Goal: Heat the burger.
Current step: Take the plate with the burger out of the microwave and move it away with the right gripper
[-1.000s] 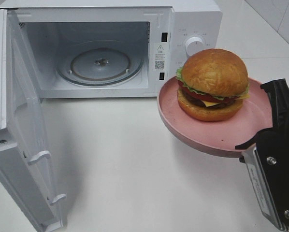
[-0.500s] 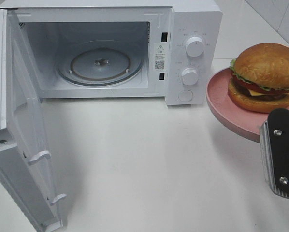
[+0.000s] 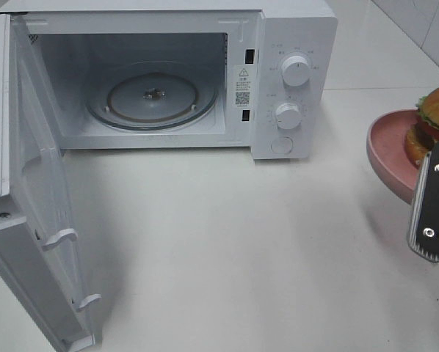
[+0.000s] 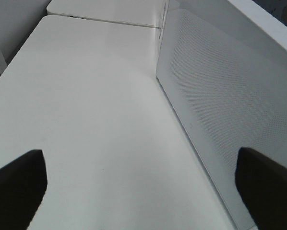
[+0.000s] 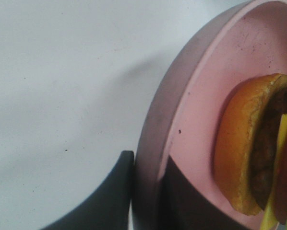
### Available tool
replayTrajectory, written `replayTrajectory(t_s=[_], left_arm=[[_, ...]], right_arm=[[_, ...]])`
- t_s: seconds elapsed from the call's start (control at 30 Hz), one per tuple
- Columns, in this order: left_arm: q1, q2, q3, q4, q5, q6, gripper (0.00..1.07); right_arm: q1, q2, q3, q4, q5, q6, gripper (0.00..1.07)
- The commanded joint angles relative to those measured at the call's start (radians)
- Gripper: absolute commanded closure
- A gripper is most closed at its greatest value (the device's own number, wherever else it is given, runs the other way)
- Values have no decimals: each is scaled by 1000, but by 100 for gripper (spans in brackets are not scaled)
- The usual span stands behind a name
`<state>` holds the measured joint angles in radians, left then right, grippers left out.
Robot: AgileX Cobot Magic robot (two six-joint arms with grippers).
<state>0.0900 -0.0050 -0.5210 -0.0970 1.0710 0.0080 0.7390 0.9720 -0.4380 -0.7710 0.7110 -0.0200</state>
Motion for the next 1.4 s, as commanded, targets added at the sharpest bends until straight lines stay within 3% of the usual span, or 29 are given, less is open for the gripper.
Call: replayTrajectory(t_s=[0.03, 0.37, 1.0, 1.4], left_arm=[[2, -7, 3, 0, 0, -8, 7], [2, -7, 3, 0, 0, -8, 7], [2, -7, 3, 0, 0, -8, 7], [2, -7, 3, 0, 0, -8, 7]], right_arm=[[-3, -13, -9, -68, 43, 117, 106], [-3, 1, -13, -95, 140, 257, 106], [-3, 392, -230, -146, 391, 635, 105], [-3, 488, -262, -146, 431, 785, 103]])
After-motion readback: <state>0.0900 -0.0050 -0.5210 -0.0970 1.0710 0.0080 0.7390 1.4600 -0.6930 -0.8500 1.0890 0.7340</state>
